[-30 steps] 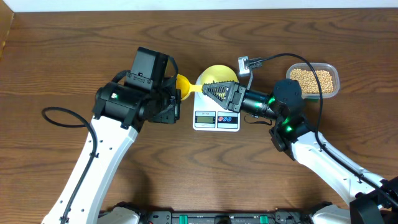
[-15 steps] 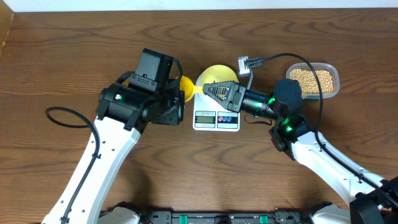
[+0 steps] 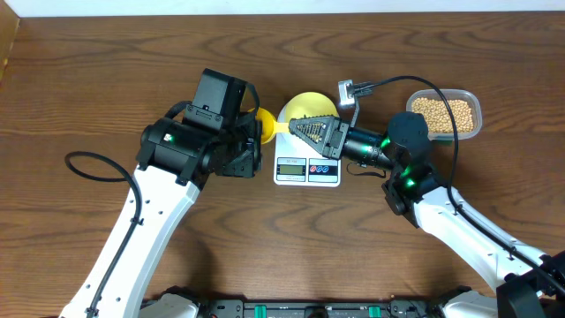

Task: Scoop item into bowl and weigh 50g on scale
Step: 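Carry the scoop with the right gripper toward the bean tub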

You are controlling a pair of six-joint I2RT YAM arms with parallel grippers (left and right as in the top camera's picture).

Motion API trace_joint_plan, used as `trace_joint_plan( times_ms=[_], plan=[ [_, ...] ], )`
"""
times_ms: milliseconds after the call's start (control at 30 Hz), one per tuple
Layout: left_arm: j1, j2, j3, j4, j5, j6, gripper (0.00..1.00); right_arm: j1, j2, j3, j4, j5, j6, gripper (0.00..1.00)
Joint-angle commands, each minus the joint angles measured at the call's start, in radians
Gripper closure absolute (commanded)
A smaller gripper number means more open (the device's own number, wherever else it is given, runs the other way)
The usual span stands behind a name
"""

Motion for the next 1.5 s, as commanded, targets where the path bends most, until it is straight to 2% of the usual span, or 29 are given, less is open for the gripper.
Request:
trace_joint_plan(
  times_ms=[0, 200, 367, 533, 700, 900, 1033, 1300, 1467],
  plan=[
    [-0.002, 0.006, 0.006, -0.002, 0.003, -0.008, 0.25, 0.008, 0.000, 0.019, -0.031, 0.034, -0.016, 0.99],
    [-0.002, 0.005, 0.006, -0.003, -0.098, 0.032, 0.16, -0.005, 0.000, 0.019, -0.176, 0.068, -0.116, 0.99],
    [0.018, 0.005, 0.006, -0.003, -0.134, 0.142, 0.16, -0.047, 0.000, 0.019, -0.253, 0.076, -0.195, 0.99],
    [0.040, 0.005, 0.006, -0.018, -0.207, 0.234, 0.15, -0.155, 0.000, 0.019, -0.347, 0.050, -0.227, 0.99],
    [0.051, 0.005, 0.006, -0.023, -0.241, 0.351, 0.15, -0.248, -0.006, 0.019, -0.363, -0.033, -0.251, 0.99],
    [0.051, 0.005, 0.006, -0.053, -0.373, 0.507, 0.15, -0.296, -0.049, 0.020, -0.367, -0.047, -0.293, 0.99],
    [0.051, 0.005, 0.006, -0.079, -0.433, 0.585, 0.15, -0.311, -0.094, 0.022, -0.407, -0.019, -0.335, 0.98],
    [0.051, 0.006, 0.006, -0.101, -0.512, 0.734, 0.15, -0.327, -0.205, 0.047, -0.650, 0.133, -0.456, 0.98],
    [0.051, 0.006, 0.006, -0.102, -0.575, 0.806, 0.15, -0.332, -0.288, 0.080, -0.736, 0.174, -0.482, 0.98]
  ],
)
